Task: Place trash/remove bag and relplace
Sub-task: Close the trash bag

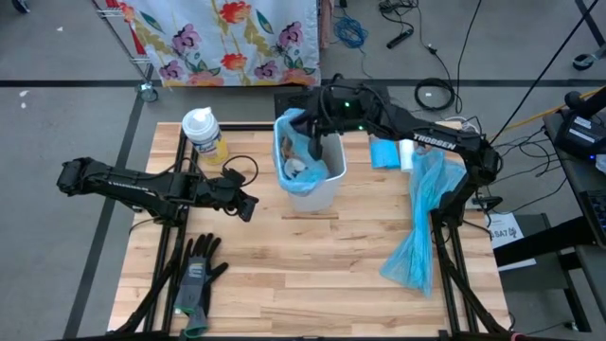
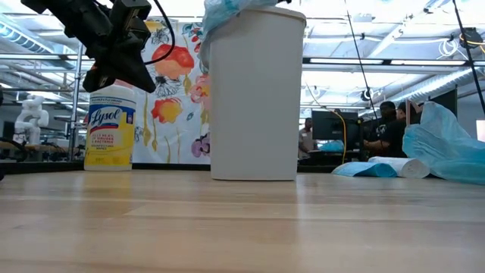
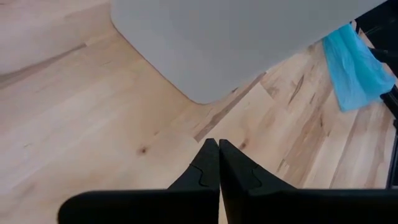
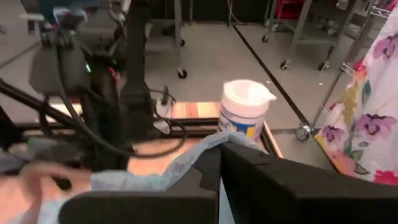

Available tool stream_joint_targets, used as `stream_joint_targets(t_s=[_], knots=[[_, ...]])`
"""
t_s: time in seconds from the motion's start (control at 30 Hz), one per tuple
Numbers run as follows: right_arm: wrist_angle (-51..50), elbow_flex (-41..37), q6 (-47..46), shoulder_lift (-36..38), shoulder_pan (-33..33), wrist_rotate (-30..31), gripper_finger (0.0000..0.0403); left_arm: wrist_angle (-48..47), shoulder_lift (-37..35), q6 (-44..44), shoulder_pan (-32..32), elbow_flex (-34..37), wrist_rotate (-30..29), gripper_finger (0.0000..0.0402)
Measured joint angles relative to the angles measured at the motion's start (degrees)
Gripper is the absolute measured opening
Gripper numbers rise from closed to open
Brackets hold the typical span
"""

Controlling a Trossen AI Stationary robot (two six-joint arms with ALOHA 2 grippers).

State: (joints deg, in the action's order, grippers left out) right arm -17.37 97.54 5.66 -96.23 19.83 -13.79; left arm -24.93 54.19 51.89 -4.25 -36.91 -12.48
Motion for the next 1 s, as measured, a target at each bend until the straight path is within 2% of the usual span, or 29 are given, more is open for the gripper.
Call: stream_joint_targets(t_s=[0.17, 0.23, 0.37, 0.57, 0.77, 1.0], knots=[[-1.46, 4.39, -1.15, 0.09, 0.05, 0.44, 0.0, -0.01, -0.02, 0.12, -0.02, 0.0, -2.79, 0.0], [-3.07, 6.94, -2.01, 0.07, 0.4, 2.4, 0.0, -0.02, 0.0, 0.14, 0.0, 0.0, -3.42, 0.0], [-8.89, 12.75, -1.52, 0.24, 1.55, 7.17, 0.0, -0.03, 0.0, 0.14, 0.0, 0.0, -4.77, 0.0], [-22.87, 19.33, -3.67, 0.16, 5.12, 12.3, 0.0, 0.9, 0.0, 0.27, 0.0, 0.0, -7.33, 0.0], [-39.06, 20.93, -7.95, 0.15, 8.11, 12.47, 0.0, 1.66, 2.6, 0.23, 0.15, 0.0, -8.75, 0.0], [-49.18, 20.93, -10.37, 0.28, 8.71, 12.49, 0.0, 12.01, 10.67, -3.27, 2.33, 0.0, -11.08, 0.0]])
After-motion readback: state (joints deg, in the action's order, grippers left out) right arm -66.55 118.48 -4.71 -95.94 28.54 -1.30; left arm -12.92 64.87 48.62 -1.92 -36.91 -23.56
